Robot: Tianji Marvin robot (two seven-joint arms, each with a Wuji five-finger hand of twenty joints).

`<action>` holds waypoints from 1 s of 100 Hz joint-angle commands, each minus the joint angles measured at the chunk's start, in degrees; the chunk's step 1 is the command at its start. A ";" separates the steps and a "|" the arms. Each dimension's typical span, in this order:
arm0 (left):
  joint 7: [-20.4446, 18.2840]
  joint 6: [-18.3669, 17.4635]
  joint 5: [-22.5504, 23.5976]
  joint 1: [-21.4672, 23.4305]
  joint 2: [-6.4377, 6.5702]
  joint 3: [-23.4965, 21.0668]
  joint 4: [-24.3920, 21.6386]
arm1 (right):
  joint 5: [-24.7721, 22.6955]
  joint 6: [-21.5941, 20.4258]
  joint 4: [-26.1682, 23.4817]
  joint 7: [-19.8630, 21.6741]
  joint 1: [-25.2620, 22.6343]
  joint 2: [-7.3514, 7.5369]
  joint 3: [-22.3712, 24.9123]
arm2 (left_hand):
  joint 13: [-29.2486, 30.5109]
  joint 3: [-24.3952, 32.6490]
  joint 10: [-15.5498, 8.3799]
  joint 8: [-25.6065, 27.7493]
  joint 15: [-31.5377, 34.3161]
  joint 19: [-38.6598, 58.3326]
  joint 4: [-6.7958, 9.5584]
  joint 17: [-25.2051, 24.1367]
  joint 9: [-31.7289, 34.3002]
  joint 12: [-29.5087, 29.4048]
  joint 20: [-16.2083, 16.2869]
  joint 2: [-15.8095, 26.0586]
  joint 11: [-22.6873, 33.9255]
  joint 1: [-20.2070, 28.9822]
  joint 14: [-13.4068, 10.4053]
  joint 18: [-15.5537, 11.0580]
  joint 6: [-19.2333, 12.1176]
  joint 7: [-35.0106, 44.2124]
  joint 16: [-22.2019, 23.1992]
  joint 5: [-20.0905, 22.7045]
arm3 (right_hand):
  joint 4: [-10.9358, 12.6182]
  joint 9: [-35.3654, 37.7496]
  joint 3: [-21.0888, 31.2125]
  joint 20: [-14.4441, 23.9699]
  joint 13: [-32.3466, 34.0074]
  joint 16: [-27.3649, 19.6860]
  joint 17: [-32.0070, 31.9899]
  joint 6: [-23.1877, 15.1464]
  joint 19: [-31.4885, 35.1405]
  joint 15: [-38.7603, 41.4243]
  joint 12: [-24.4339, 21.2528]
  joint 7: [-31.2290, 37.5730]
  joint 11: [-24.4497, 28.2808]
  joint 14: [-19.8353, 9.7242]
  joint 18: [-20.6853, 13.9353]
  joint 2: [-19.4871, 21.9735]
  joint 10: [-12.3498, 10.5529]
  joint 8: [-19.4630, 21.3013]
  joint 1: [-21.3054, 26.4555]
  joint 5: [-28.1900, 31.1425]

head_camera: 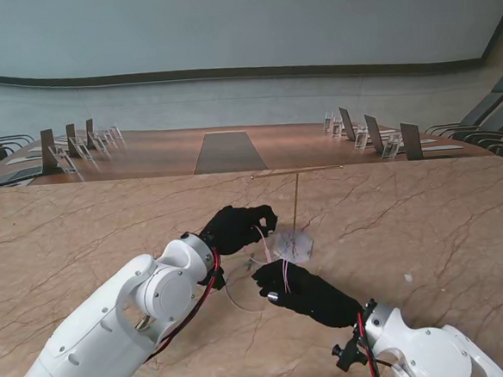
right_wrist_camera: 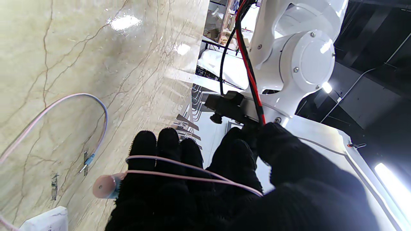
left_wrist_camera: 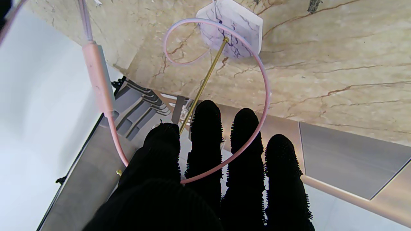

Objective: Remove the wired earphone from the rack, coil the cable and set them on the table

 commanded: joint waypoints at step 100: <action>-1.90 -5.37 0.29 3.60 0.95 -4.21 -8.24 | -1.97 3.39 2.95 0.96 2.02 -0.12 -0.28 | 11.48 -2.34 -2.19 0.78 5.70 8.30 -1.42 8.96 11.80 0.85 1.26 -0.15 2.88 3.99 2.59 5.46 -0.59 -1.24 0.93 1.90 | -1.07 -6.13 -14.62 -2.93 -9.65 -3.14 -8.15 -0.42 -6.20 -5.65 -4.13 -13.20 -9.20 -2.00 -3.28 7.98 -2.86 -3.07 -26.52 -1.55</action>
